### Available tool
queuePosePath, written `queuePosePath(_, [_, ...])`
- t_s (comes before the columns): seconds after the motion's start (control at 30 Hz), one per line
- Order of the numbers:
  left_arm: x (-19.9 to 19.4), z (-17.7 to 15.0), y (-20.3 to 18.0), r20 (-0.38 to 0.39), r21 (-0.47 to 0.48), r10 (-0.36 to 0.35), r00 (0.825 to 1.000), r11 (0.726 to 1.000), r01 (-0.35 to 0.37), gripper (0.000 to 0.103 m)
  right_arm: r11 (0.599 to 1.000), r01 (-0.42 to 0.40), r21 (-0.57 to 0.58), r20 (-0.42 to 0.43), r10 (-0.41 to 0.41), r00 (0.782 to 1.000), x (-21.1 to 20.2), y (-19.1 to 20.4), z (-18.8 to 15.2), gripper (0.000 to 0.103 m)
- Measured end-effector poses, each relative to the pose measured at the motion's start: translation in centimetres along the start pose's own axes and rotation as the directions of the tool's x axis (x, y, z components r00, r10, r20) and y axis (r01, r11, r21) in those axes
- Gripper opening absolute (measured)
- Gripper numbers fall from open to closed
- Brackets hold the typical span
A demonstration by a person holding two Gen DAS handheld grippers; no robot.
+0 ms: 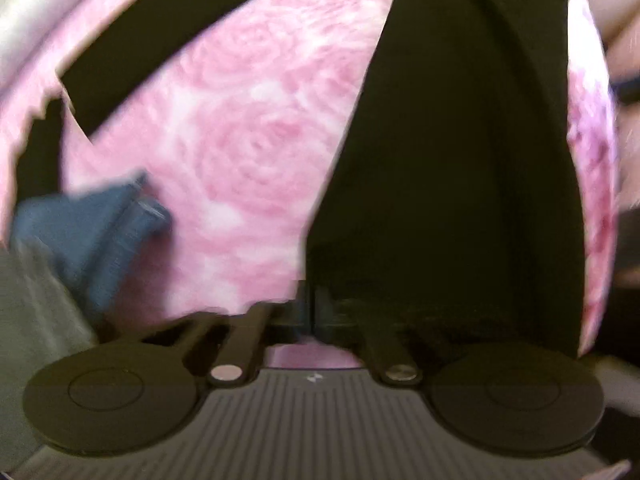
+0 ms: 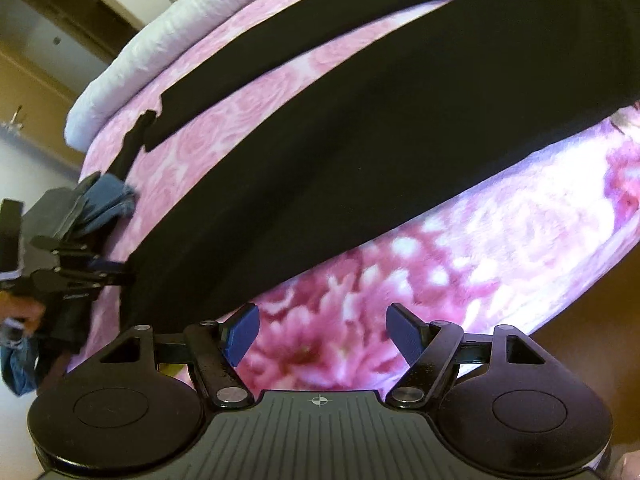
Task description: Fold clothes
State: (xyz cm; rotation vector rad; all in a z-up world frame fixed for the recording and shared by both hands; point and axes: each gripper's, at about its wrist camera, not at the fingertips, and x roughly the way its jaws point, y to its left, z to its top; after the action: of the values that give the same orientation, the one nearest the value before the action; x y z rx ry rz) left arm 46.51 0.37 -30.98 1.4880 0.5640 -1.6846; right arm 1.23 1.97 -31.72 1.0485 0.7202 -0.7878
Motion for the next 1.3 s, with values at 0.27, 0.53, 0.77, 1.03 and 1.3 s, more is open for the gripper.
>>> queuePosePath(0.27, [1.0,1.1,0.8,-0.035,0.017,0.105,0.994,0.994,-0.105,0.005,0.995,0.038,0.087,0.080,-0.045,0.996,-0.4,-3.3,2.7,0.074])
queuePosePath(0.53, [-5.9,-2.6,-4.1,0.168,0.119,0.253,0.953,0.954,-0.274,0.033,0.955,0.064,0.288,0.198,-0.124,0.972,-1.9,-9.7,4.4,0.074])
queuePosePath(0.77, [-7.2,-7.2,-16.3,0.286,0.485,0.115,0.951,0.839,-0.248,0.046,0.891,-0.009,0.453,0.295,-0.141,0.945,-2.5,-15.5,5.4,0.061])
queuePosePath(1.03, [-2.7,-9.1,-18.7,0.284,0.630,0.289,0.914,0.663,-0.405,0.040,0.830,-0.052,0.556,0.338,-0.168,0.926,-2.7,-19.6,6.5,0.030])
queuePosePath(1.3, [-3.5,-8.0,-17.4,0.231,0.591,0.238,0.943,0.736,-0.330,0.002,0.856,-0.003,0.516,0.255,-0.151,0.955,-3.4,-19.4,7.6,0.001])
